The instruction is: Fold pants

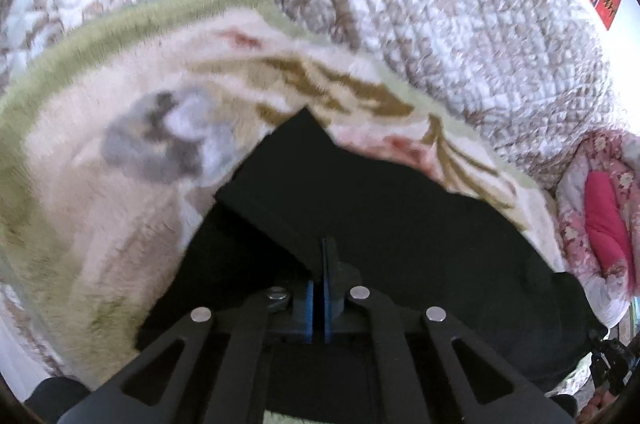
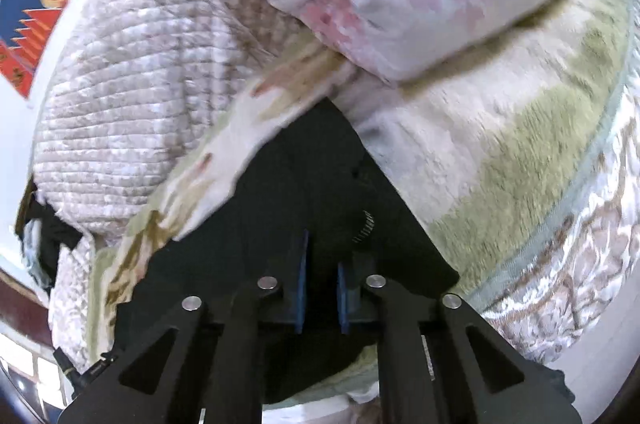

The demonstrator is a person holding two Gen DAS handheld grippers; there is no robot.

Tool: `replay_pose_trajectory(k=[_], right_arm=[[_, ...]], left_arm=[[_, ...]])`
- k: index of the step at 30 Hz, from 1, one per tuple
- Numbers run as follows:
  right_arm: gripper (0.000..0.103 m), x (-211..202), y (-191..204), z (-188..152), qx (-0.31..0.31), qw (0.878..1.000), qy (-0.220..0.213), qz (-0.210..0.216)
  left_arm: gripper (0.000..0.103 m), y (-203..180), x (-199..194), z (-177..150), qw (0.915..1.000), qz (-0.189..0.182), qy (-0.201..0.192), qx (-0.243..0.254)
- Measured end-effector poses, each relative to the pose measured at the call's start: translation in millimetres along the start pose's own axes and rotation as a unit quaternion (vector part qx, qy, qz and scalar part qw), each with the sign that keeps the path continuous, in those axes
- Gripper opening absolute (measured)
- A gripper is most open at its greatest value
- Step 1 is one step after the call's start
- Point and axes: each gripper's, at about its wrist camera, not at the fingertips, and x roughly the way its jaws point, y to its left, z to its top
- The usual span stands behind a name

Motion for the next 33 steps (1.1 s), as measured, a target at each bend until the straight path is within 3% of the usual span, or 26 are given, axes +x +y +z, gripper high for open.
replay_pose_trajectory(k=[3,6,9,11,17,22,25,28,30,33], right_arm=[[0.009,-20,7,6,0.001,1.0,-0.014,0.022],[0.009,-22,-3,1,-0.003,1.0,-0.008,0.001],[0.009,1,-26,-13,0.023,0.999,0.038,-0.029],[0.009,6,-28,-17,0.021,0.998,0.043,-0.033],[0.009,-15,-11,-12,-0.011,0.999,0.022,-0.026],[0.014,3,-21,-19,-0.006,0.997,0.053,-0.054],[0.03,-14,-14,-16,-0.035,0.994,0.02,-0.099],[0.03,-34,-10,-7,-0.051,0.989,-0.031,-0.133],[0.03,-38,1,-4,-0.074,0.987,-0.049,-0.131],[0.03,-17,26,-6,-0.132,0.987,-0.023,-0.093]], left_arm=[[0.004,-3,-29,2,0.9997,-0.014,-0.02,0.0],[0.004,0,-42,-7,0.9995,-0.008,-0.028,0.012],[0.004,14,-21,-24,0.9998,0.014,0.012,0.004],[0.004,22,-10,-34,0.9993,0.02,0.031,-0.002],[0.004,14,-24,-29,0.9997,0.017,0.005,0.018],[0.01,20,-9,-34,0.9984,0.038,0.035,0.022],[0.013,26,-23,-31,0.9962,0.082,0.012,0.026],[0.013,34,-36,-20,0.9935,0.113,-0.013,0.012],[0.013,32,-40,-13,0.9934,0.111,-0.025,0.013],[0.013,11,-40,-7,0.9953,0.082,-0.035,0.038]])
